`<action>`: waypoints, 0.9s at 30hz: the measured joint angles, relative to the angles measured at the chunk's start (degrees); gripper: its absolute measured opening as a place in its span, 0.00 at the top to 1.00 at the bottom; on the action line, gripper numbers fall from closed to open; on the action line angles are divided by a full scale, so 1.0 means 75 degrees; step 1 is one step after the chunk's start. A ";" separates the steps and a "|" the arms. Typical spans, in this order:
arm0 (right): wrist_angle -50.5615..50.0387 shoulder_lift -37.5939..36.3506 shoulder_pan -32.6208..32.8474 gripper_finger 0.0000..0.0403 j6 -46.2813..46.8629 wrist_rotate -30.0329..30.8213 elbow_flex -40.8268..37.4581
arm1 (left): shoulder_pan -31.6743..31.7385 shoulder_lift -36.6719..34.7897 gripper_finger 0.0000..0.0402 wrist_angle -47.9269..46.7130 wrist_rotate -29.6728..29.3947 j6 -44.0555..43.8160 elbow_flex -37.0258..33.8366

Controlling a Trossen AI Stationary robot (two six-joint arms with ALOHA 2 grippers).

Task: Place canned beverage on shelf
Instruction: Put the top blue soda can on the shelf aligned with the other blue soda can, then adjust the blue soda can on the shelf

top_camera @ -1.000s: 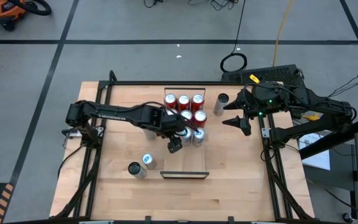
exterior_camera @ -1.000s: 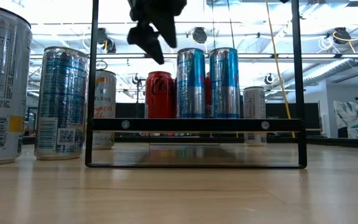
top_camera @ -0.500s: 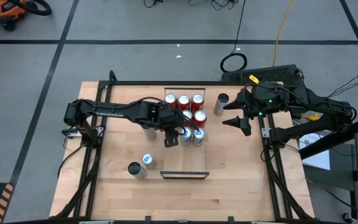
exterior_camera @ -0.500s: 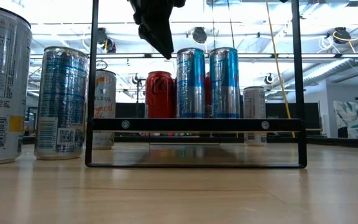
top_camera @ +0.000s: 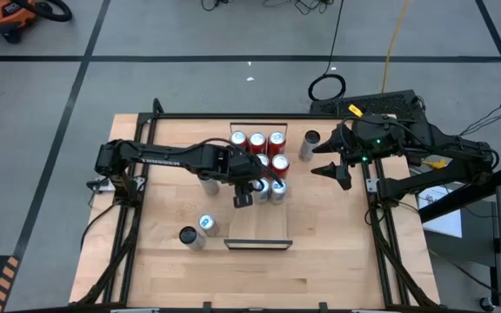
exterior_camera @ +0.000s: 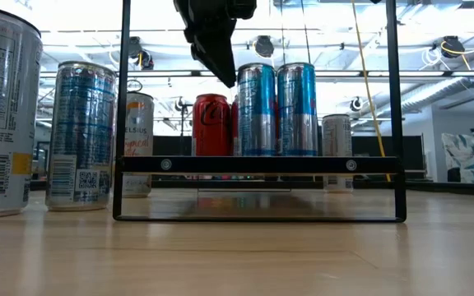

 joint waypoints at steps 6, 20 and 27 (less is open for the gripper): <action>0.0002 0.0000 0.0000 0.25 0.0000 -0.0003 0.0000 | -0.0020 0.0004 0.60 0.0114 0.0042 0.0009 0.0000; -0.0387 0.0001 0.0000 0.25 0.0002 -0.0062 0.0003 | -0.0070 -0.0227 0.60 -0.1528 0.0715 -0.1323 0.0184; -0.0514 -0.0058 0.0131 0.37 0.0467 -0.0819 -0.1034 | -0.0342 -0.0869 0.60 -0.1627 0.1027 -0.2341 0.0181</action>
